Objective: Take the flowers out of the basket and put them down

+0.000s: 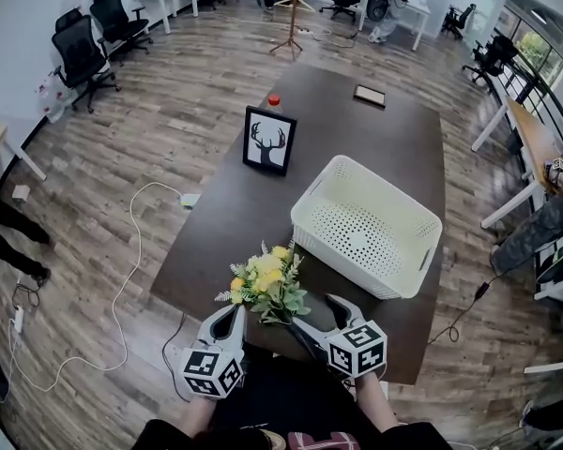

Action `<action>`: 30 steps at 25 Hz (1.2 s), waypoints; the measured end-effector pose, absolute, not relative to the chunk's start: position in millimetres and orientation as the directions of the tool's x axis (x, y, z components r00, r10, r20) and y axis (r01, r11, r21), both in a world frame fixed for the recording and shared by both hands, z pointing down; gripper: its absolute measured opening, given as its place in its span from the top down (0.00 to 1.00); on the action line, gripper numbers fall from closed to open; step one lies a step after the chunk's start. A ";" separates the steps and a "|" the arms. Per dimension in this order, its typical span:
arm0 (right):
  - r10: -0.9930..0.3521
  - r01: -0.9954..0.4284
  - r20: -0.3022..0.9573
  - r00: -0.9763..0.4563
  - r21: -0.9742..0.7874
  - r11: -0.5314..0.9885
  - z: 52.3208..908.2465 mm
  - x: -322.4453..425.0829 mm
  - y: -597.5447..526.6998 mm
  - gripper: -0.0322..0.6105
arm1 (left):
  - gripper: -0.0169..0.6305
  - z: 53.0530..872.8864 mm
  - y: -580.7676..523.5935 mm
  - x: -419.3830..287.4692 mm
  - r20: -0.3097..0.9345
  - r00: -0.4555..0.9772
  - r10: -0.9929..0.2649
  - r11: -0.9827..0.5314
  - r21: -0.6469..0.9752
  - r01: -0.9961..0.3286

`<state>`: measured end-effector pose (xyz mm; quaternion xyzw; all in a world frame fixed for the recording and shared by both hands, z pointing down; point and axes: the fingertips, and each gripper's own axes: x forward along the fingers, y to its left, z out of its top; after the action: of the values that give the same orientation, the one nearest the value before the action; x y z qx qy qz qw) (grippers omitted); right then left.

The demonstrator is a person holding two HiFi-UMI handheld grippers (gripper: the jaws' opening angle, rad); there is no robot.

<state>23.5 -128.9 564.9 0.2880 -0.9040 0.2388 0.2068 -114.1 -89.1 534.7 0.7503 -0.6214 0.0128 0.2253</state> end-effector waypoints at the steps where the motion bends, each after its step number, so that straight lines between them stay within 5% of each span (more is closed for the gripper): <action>1: -0.430 -0.625 0.510 -0.745 -0.310 0.716 563.7 26.3 -126.5 0.34 | 0.96 534.3 -89.9 -111.8 0.298 0.234 -0.925 -0.134 0.322 -0.937; 20: -0.618 -0.742 0.422 -0.664 -0.271 0.613 553.6 85.7 -98.3 0.54 | 0.96 532.2 -97.3 -65.8 0.276 0.354 -0.893 -0.259 0.329 -0.908; 25: -0.662 -0.773 0.406 -0.630 -0.248 0.584 551.6 94.3 -96.7 0.69 | 0.96 533.5 -93.8 -57.4 0.275 0.376 -0.885 -0.280 0.331 -0.901; 30: -0.683 -0.792 0.404 -0.608 -0.244 0.560 554.0 100.2 -93.7 0.73 | 0.96 535.4 -91.4 -50.8 0.273 0.392 -0.878 -0.297 0.330 -0.896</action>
<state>100.2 -93.7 554.0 0.4223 -0.8732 0.2039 0.1330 -50.8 -91.4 535.4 0.8051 -0.5510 0.0199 0.2187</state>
